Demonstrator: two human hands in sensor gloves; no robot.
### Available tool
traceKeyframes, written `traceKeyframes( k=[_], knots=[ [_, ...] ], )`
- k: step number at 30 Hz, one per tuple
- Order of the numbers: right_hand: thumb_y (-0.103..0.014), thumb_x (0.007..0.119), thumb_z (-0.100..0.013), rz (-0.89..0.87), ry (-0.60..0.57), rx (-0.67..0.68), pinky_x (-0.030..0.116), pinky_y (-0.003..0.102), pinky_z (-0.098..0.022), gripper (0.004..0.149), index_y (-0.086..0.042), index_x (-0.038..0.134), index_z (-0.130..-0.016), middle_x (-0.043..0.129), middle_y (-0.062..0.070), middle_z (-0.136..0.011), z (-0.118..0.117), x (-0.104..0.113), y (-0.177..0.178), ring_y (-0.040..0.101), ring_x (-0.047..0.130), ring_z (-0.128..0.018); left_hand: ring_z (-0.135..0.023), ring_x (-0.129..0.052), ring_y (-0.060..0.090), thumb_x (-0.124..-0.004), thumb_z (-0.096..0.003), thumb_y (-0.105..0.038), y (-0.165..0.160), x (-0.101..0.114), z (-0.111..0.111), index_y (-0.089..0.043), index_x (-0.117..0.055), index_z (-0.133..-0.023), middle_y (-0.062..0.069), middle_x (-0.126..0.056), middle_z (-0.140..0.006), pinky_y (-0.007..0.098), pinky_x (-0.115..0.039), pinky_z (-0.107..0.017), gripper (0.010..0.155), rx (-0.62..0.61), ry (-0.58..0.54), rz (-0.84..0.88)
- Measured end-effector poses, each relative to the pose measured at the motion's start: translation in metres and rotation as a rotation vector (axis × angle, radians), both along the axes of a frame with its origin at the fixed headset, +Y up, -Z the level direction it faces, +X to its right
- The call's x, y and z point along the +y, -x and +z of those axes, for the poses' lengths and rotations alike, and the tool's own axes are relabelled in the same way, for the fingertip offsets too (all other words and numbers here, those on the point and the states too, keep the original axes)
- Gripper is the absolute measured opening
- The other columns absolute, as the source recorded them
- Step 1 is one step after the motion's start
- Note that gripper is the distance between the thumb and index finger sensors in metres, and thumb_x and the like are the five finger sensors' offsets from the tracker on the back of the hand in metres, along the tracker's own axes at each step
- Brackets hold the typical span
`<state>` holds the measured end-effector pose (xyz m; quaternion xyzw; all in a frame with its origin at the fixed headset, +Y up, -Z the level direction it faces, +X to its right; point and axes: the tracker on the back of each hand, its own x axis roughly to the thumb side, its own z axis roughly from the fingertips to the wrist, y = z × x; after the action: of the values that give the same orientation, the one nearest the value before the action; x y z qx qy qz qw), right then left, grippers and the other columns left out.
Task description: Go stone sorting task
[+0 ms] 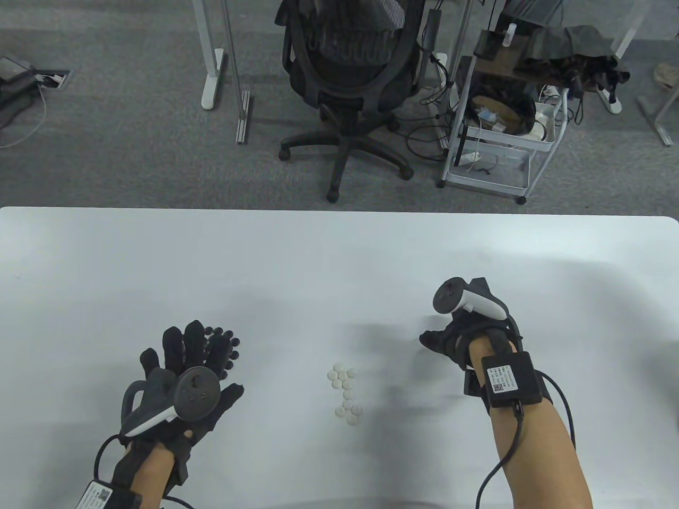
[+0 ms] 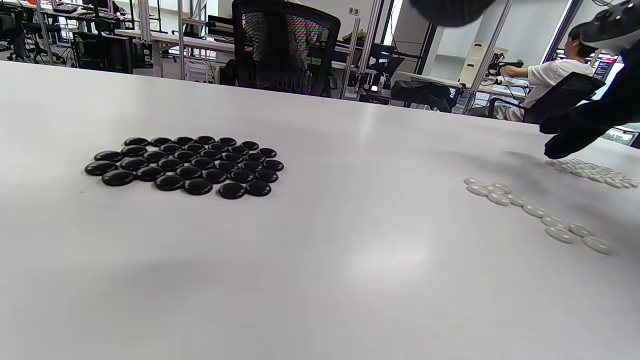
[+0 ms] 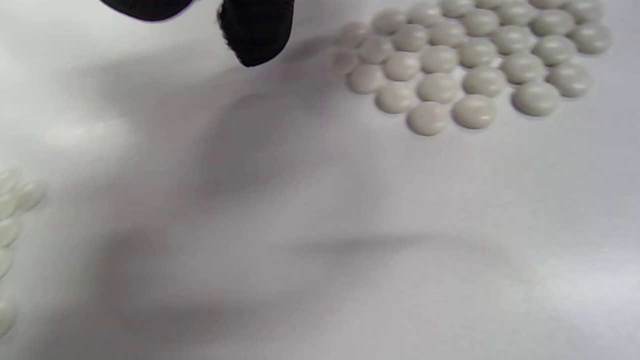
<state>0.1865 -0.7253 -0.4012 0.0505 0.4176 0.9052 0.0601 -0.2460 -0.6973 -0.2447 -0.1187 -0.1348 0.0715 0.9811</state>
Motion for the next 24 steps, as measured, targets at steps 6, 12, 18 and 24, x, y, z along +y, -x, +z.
traceKeyframes(
  k=[6,12,18,24],
  knots=[
    [-0.052,0.051,-0.054,-0.024,-0.001,0.245,0.006,0.082,-0.056,0.062,-0.023,0.063,-0.108,0.001,0.023,-0.111,0.027,0.005,0.058,0.055,-0.01,-0.09,-0.092,0.014,0.062,-0.049,-0.0636,-0.051,0.0,0.0,0.0,-0.012,-0.014,-0.119,0.036,0.013,-0.112,0.085,-0.002,-0.055,0.076,-0.002,0.001,-0.002],
    [-0.051,0.05,-0.054,-0.053,0.037,0.36,0.006,0.082,-0.056,0.062,-0.025,0.053,-0.11,-0.003,0.024,-0.109,0.041,-0.008,0.099,0.055,-0.01,-0.089,-0.092,0.014,0.062,-0.049,-0.0635,-0.051,0.0,0.002,0.003,-0.012,-0.014,-0.119,0.036,0.013,-0.112,0.085,-0.002,-0.055,0.076,-0.003,-0.012,0.005],
    [-0.051,0.049,-0.054,-0.082,0.061,0.372,0.006,0.082,-0.056,0.063,-0.026,0.047,-0.112,-0.006,0.024,-0.108,0.039,-0.022,0.116,0.055,-0.012,-0.089,-0.092,0.014,0.062,-0.049,-0.0635,-0.051,0.001,0.003,0.003,-0.012,-0.014,-0.119,0.036,0.013,-0.113,0.085,-0.002,-0.055,0.077,0.0,-0.018,0.014],
    [-0.051,0.049,-0.054,-0.041,0.032,0.378,0.006,0.082,-0.056,0.059,-0.029,0.054,-0.108,-0.002,0.021,-0.109,0.036,-0.025,0.113,0.054,-0.011,-0.089,-0.092,0.014,0.062,-0.049,-0.0635,-0.051,0.002,0.004,0.003,-0.012,-0.014,-0.119,0.036,0.013,-0.113,0.085,-0.002,-0.055,0.076,0.001,-0.023,0.022]
  ],
)
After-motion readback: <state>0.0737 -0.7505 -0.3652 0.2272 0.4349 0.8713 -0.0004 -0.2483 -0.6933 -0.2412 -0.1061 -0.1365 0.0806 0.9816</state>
